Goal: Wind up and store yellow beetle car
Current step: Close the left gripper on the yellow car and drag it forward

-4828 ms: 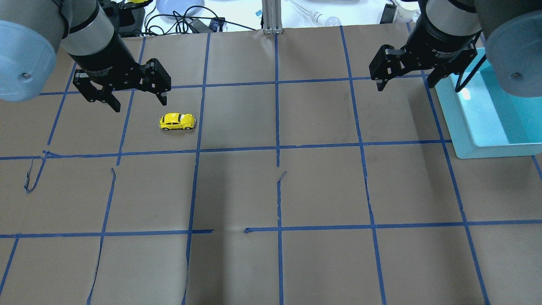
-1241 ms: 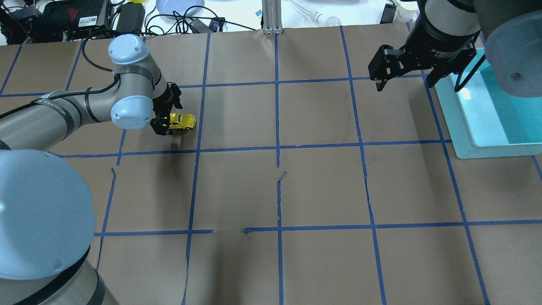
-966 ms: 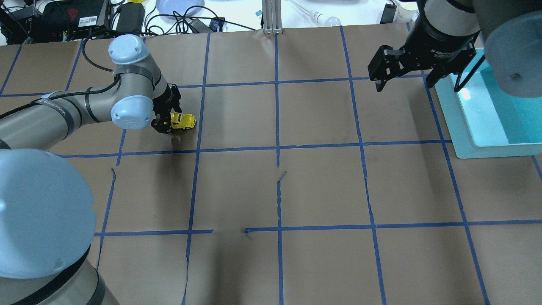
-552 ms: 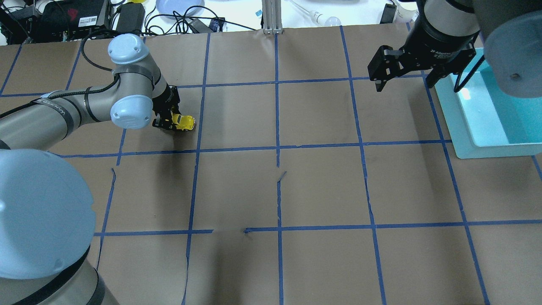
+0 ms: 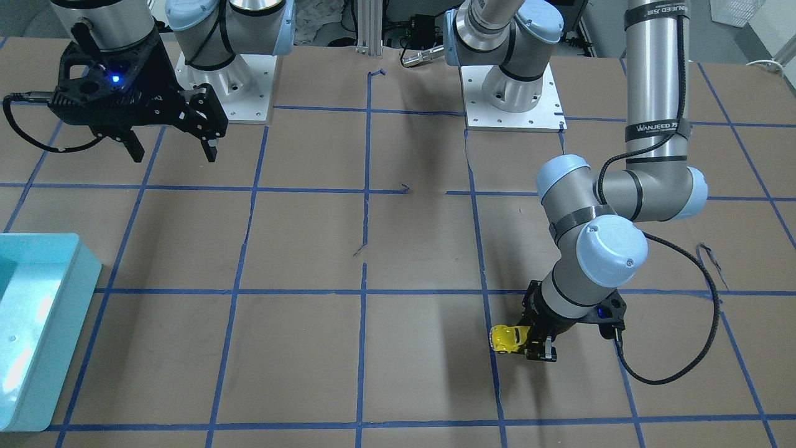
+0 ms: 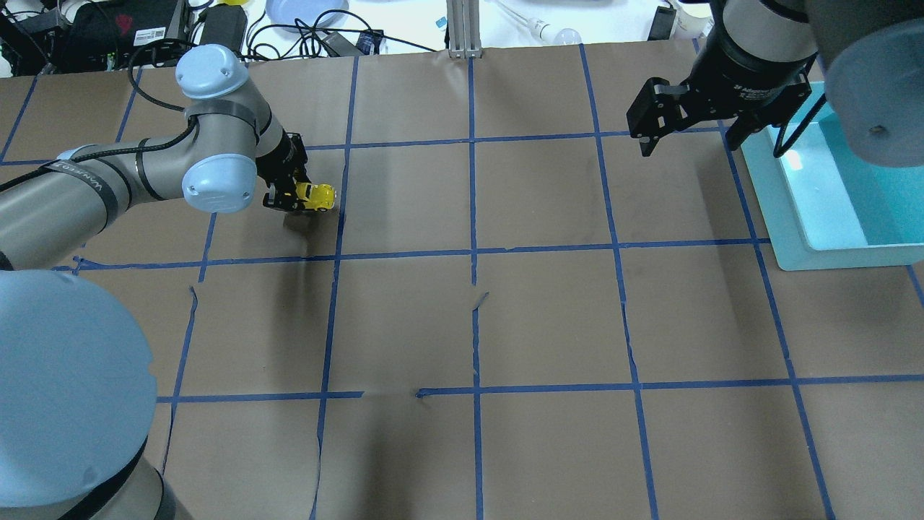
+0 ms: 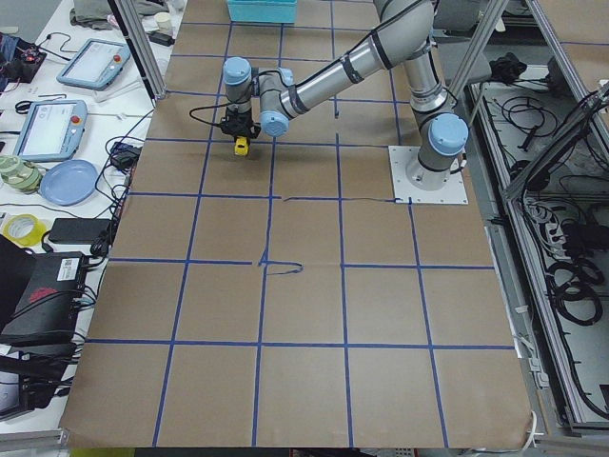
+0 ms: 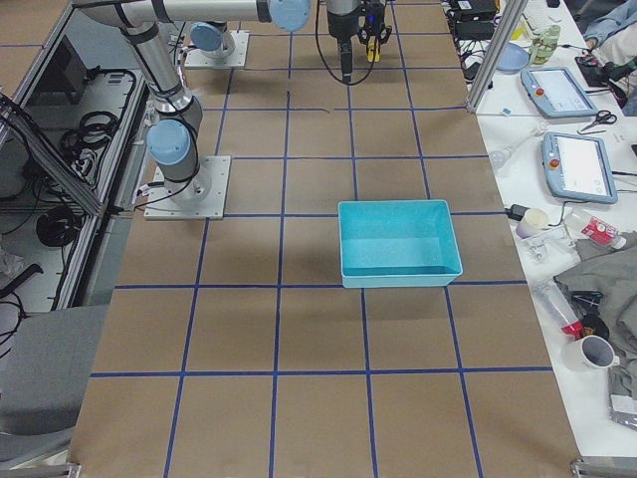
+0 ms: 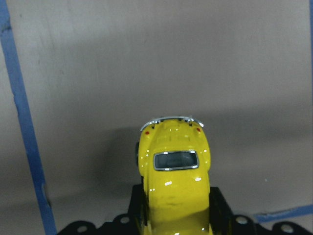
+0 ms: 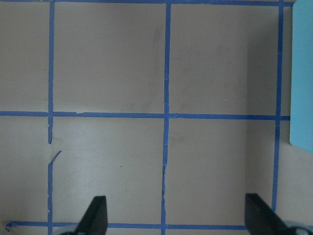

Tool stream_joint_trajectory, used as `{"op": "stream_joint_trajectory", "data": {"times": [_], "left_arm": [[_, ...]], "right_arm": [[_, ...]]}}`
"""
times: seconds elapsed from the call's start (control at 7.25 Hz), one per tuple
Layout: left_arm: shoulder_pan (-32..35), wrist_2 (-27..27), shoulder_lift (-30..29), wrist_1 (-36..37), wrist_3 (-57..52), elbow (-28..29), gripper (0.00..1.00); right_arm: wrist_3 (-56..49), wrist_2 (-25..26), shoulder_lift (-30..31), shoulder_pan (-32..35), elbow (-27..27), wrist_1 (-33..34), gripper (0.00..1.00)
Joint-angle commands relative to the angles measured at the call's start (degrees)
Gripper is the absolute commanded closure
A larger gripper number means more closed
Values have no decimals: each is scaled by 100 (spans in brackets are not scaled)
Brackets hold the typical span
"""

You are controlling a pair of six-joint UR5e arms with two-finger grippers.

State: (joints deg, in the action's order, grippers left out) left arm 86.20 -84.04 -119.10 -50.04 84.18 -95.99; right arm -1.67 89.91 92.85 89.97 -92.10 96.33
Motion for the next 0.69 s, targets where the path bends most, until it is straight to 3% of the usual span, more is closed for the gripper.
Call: {"op": "stream_joint_trajectory", "data": {"times": [0.0, 0.14, 0.28, 0.55], "left_arm": [[291, 221, -33, 3, 885, 1, 100], [362, 257, -51, 3, 1255, 1, 100], [363, 666, -51, -6, 1320, 1, 100], [336, 784, -156, -6, 1225, 36, 100]], "right_arm": [[0, 0, -4, -6, 16, 0, 0], [0, 0, -4, -6, 8, 0, 0], [0, 0, 5, 3, -1, 0, 0], [0, 9, -4, -15, 16, 0, 0]]}}
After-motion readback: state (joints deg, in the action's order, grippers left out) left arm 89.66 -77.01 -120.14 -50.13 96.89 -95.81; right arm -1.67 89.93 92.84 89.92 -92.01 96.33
